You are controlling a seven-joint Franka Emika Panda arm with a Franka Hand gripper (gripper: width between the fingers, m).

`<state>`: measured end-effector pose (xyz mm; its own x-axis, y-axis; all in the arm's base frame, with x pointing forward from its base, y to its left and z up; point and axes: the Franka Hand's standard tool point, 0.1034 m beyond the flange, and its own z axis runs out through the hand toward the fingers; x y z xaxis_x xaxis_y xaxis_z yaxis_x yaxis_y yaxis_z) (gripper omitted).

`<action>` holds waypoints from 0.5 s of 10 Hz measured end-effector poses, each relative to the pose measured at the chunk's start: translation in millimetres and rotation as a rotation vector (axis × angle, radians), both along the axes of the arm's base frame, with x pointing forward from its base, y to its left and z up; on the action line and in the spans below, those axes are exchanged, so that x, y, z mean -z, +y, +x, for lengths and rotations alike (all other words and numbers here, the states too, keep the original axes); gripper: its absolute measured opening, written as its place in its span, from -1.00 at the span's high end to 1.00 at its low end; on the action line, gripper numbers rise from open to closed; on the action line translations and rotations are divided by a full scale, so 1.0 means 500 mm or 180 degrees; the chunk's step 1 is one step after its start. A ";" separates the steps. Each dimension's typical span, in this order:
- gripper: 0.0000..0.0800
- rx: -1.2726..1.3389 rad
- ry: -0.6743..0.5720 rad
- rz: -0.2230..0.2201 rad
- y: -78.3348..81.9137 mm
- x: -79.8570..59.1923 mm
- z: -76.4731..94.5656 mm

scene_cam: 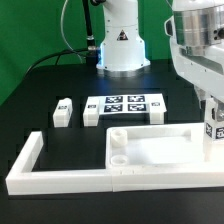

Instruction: Assemble desk

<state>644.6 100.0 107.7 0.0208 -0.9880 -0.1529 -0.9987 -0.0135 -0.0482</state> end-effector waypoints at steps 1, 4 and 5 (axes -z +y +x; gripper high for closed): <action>0.27 0.0403 0.0047 0.0086 0.004 0.000 0.000; 0.27 0.1273 0.0065 0.0221 0.020 -0.003 0.007; 0.27 0.1293 0.0050 0.0220 0.021 -0.004 0.008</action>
Offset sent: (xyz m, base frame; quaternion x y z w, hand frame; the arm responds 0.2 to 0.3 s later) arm 0.0010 0.0032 -0.0002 0.0389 -0.0106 0.2241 0.9737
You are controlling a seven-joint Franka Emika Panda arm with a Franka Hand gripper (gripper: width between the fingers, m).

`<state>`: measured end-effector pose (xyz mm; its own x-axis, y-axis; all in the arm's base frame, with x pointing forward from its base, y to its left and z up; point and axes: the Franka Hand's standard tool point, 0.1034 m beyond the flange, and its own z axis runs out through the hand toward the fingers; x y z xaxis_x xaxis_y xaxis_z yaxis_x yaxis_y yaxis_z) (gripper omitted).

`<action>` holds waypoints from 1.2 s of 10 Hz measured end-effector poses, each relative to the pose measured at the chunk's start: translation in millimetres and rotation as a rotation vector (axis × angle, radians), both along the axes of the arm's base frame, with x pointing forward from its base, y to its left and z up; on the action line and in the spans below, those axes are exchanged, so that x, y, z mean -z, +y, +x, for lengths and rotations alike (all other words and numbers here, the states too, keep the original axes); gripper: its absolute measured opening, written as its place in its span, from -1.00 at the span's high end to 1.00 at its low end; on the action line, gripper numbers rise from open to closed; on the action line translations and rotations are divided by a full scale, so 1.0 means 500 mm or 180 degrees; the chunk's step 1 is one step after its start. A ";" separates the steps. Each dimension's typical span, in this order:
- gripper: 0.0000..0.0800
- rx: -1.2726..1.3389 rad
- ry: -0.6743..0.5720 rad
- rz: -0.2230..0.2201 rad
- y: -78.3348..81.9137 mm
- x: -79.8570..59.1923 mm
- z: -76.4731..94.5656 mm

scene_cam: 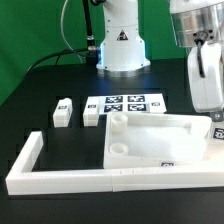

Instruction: Assemble desk

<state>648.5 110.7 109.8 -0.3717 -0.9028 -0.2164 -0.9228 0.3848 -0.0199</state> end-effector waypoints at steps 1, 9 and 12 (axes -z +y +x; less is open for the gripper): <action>0.27 -0.0049 -0.0009 -0.0005 0.000 0.000 0.000; -0.62 -0.0363 -0.0186 0.0017 0.034 -0.091 -0.011; -0.62 -0.0427 -0.0199 0.0010 0.036 -0.091 -0.011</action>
Offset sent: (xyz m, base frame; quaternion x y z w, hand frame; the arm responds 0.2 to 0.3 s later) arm 0.0000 0.0000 0.0000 0.0000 0.0000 0.0000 1.0000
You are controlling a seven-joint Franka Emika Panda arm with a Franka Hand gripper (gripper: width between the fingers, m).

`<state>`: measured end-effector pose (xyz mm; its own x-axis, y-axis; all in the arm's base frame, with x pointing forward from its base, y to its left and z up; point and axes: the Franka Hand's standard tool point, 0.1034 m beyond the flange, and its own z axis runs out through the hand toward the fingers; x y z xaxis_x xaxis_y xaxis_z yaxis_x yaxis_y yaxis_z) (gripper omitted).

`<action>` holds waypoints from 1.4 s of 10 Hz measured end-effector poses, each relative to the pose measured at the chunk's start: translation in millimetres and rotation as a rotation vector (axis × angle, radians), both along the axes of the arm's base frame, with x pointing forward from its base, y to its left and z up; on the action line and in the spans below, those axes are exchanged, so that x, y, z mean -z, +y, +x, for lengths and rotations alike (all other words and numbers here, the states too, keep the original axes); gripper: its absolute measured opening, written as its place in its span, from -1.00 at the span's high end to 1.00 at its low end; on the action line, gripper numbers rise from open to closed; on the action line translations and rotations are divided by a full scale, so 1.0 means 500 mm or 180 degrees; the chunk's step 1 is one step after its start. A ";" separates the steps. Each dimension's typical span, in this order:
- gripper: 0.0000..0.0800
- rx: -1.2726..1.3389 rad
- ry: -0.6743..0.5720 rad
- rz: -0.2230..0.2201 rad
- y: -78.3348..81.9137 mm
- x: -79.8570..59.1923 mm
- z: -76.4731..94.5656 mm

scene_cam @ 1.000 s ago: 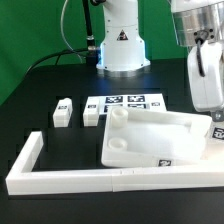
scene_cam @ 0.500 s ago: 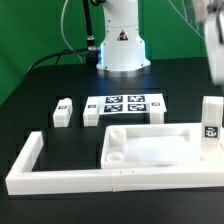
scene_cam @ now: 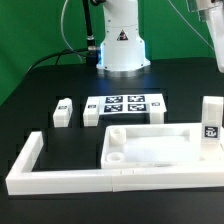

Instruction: Assemble desk

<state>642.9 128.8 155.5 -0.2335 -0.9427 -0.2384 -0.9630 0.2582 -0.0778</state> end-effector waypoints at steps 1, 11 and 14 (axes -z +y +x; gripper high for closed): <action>-0.62 -0.0038 -0.0009 -0.0005 0.002 0.000 -0.001; -0.62 -0.2682 -0.0460 -0.0405 0.009 0.087 -0.146; -0.62 -0.3794 -0.0424 -0.0527 -0.058 0.147 -0.242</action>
Offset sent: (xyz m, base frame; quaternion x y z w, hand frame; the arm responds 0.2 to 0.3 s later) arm -0.0611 -0.0014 -0.0322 0.0258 -0.0187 -0.1911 0.9811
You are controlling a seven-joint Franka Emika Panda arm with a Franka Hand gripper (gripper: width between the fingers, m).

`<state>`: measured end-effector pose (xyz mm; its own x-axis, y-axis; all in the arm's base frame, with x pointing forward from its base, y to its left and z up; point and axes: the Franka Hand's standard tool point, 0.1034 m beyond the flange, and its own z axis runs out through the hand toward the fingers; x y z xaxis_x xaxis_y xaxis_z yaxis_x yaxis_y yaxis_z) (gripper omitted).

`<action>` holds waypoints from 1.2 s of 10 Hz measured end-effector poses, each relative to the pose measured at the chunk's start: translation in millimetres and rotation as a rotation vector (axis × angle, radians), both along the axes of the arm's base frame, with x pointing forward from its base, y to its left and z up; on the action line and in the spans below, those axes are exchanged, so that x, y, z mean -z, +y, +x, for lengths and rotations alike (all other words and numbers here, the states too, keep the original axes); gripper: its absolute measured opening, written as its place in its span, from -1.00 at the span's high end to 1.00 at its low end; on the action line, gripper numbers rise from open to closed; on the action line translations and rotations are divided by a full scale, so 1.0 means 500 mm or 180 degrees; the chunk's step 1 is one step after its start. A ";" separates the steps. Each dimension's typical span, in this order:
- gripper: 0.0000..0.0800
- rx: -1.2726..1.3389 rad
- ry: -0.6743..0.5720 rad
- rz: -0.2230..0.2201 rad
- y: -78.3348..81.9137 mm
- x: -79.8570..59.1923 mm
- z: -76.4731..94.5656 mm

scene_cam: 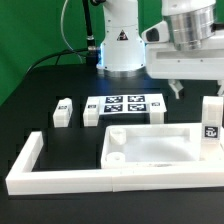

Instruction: Assemble desk

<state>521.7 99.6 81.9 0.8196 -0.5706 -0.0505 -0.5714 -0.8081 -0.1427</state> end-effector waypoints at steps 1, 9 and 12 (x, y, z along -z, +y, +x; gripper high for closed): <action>-0.62 -0.0195 -0.0053 -0.0056 -0.018 0.011 -0.021; -0.62 -0.2010 0.0043 -0.0189 -0.072 0.060 -0.075; -0.62 -0.2027 0.0389 -0.0026 -0.070 0.062 -0.095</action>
Offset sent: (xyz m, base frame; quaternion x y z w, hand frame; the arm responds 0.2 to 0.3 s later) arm 0.0000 0.0000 0.0000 0.0000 0.0000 -0.1938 0.9810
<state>474.0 64.4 50.9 0.9864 0.0247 -0.1626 0.0085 -0.9950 -0.0995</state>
